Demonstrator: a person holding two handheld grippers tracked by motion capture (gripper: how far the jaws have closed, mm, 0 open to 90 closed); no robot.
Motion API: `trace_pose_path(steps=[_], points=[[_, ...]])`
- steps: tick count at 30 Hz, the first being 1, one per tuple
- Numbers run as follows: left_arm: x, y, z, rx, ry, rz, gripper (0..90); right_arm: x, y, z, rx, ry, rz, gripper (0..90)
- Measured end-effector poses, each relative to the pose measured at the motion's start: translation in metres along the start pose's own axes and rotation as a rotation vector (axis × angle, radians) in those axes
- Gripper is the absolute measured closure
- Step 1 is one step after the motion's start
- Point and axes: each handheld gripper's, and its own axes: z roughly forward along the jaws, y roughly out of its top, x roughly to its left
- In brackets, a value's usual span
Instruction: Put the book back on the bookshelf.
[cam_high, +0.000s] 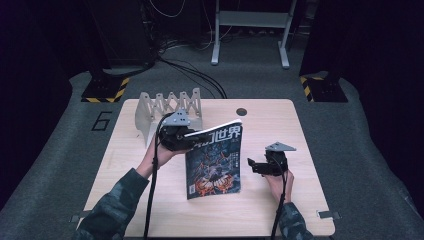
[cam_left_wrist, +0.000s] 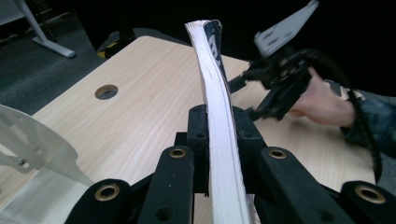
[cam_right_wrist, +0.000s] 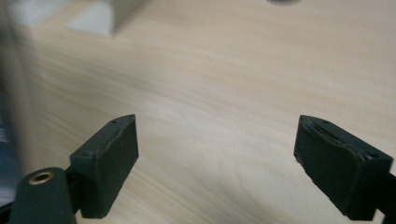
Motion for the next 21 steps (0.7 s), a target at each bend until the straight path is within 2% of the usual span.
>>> trace_pose_path(steps=[1,4,8,10,11,13,16,18,21], points=[[-0.002,0.002,-0.001,-0.002,0.005,0.011,81.7,-0.004,-0.006,0.009,0.039,-0.017,0.016,6.7],[-0.006,0.006,-0.004,-0.009,0.020,0.013,82.0,-0.007,-0.011,0.018,0.079,-0.037,0.023,4.0],[-0.009,0.008,-0.008,-0.014,0.013,0.019,82.1,-0.011,-0.013,0.023,0.086,-0.049,0.005,3.5],[-0.011,0.010,-0.011,-0.018,0.007,0.029,82.1,-0.010,-0.013,0.023,0.091,-0.060,0.012,3.5],[-0.012,0.011,-0.012,-0.024,0.010,0.038,82.1,-0.010,-0.013,0.024,0.090,-0.069,-0.005,3.5],[-0.015,0.013,-0.016,-0.027,-0.003,0.033,82.1,-0.008,-0.012,0.027,0.099,-0.086,-0.002,3.3],[-0.018,0.016,-0.020,-0.039,-0.010,0.038,82.1,-0.007,-0.012,0.029,0.107,-0.096,-0.035,2.6],[-0.020,0.019,-0.024,-0.045,0.007,0.058,82.1,-0.007,-0.012,0.030,0.104,-0.096,-0.037,2.4],[-0.021,0.020,-0.026,-0.050,0.011,0.054,82.1,-0.007,-0.012,0.030,0.109,-0.093,-0.038,2.4]])
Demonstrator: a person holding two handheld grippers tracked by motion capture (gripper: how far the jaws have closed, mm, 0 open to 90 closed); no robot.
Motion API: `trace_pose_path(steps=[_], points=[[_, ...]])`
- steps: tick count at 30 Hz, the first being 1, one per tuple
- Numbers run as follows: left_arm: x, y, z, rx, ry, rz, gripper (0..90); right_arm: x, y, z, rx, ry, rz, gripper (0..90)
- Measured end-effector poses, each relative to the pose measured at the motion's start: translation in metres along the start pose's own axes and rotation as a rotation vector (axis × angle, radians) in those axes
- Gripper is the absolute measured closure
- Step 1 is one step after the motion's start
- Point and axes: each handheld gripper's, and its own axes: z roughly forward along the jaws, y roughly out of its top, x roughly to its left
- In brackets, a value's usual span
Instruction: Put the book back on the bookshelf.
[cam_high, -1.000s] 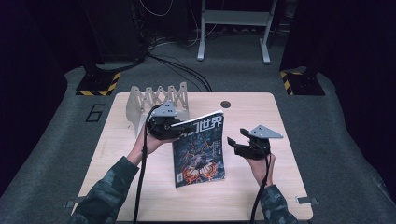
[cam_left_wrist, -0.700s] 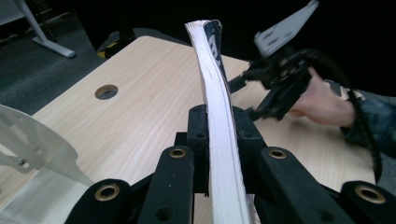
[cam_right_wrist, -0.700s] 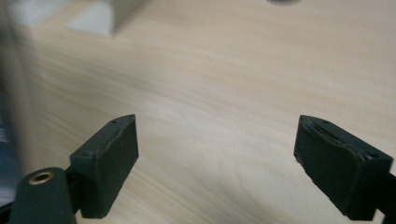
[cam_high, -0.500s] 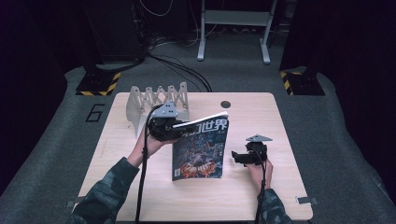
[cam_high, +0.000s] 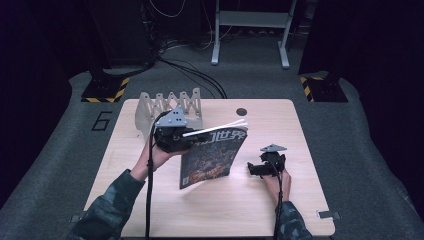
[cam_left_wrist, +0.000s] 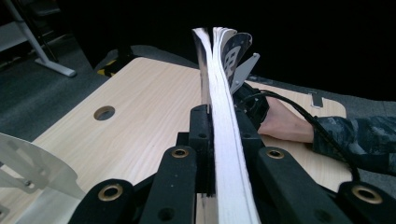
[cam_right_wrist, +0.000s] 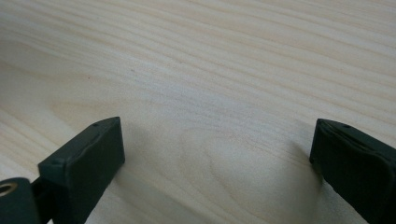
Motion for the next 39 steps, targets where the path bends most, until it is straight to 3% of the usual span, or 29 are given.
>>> trace_pose_path(steps=[12,39], points=[[0.006,0.003,-0.019,-0.010,0.035,0.007,82.1,0.001,0.000,0.000,0.004,-0.005,0.006,2.7],[0.034,-0.009,-0.059,0.012,0.181,-0.051,82.1,0.002,0.000,0.000,0.006,-0.004,0.012,3.1]])
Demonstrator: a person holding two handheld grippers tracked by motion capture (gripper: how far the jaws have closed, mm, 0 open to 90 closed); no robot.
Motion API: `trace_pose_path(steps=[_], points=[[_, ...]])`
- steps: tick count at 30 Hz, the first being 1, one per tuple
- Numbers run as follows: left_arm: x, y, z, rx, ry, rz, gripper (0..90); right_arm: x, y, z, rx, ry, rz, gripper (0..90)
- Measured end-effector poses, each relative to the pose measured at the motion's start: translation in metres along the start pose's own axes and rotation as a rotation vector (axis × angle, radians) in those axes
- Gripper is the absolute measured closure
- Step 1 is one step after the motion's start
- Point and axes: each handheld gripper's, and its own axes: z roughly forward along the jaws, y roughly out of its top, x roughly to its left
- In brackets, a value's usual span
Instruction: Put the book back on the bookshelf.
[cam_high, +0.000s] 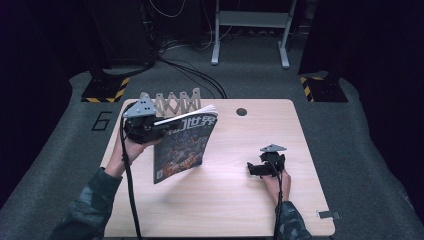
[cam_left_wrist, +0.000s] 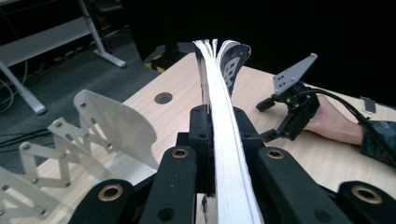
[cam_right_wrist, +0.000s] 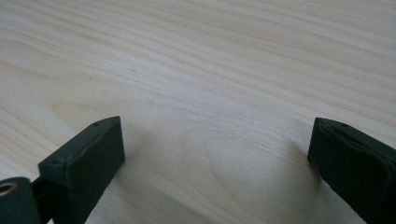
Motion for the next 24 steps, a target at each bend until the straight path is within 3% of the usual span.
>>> trace_pose_path(steps=[24], points=[[0.032,-0.008,-0.022,0.008,0.133,-0.055,82.2,0.000,0.000,0.000,-0.001,0.000,0.000,3.2]])
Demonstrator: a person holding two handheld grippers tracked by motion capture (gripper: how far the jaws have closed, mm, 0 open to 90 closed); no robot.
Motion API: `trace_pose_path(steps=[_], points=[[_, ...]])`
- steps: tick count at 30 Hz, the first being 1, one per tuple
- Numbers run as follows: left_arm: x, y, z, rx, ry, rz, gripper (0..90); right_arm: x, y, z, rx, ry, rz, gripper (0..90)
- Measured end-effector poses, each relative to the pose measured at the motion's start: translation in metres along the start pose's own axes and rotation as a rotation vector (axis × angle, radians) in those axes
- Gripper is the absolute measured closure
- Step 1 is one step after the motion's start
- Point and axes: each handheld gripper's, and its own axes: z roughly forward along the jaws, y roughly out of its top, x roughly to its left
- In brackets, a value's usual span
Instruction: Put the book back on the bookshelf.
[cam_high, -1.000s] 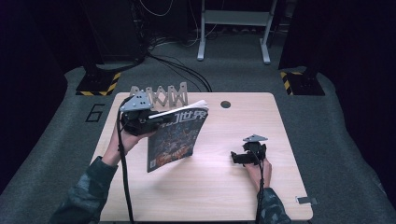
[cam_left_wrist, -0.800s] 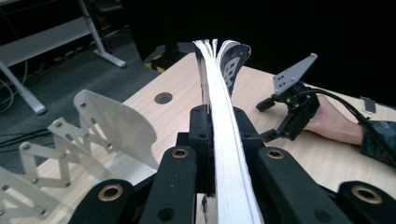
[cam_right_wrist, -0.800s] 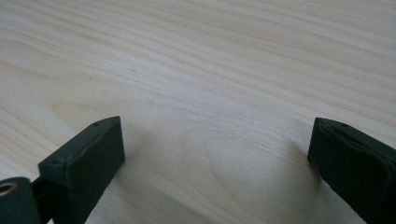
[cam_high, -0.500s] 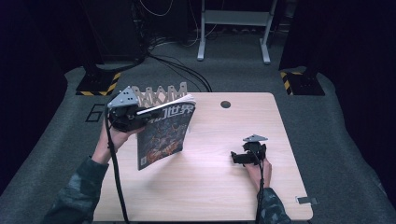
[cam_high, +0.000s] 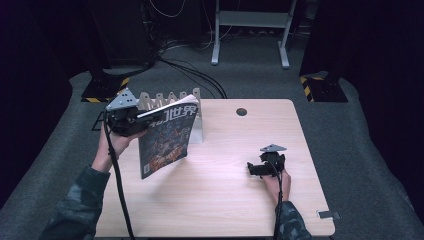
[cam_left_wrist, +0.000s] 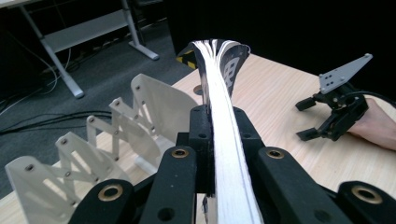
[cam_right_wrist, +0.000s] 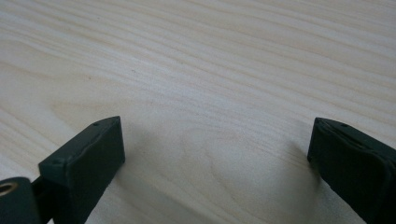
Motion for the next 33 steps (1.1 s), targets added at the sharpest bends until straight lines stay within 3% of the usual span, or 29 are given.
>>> trace_pose_path(steps=[21,33], points=[[0.030,0.000,-0.017,-0.004,0.153,-0.062,82.2,0.000,0.000,0.000,0.000,0.000,0.001,3.5],[0.046,0.001,-0.015,-0.010,0.248,-0.112,82.3,0.000,0.000,0.000,-0.001,0.003,-0.002,4.1]])
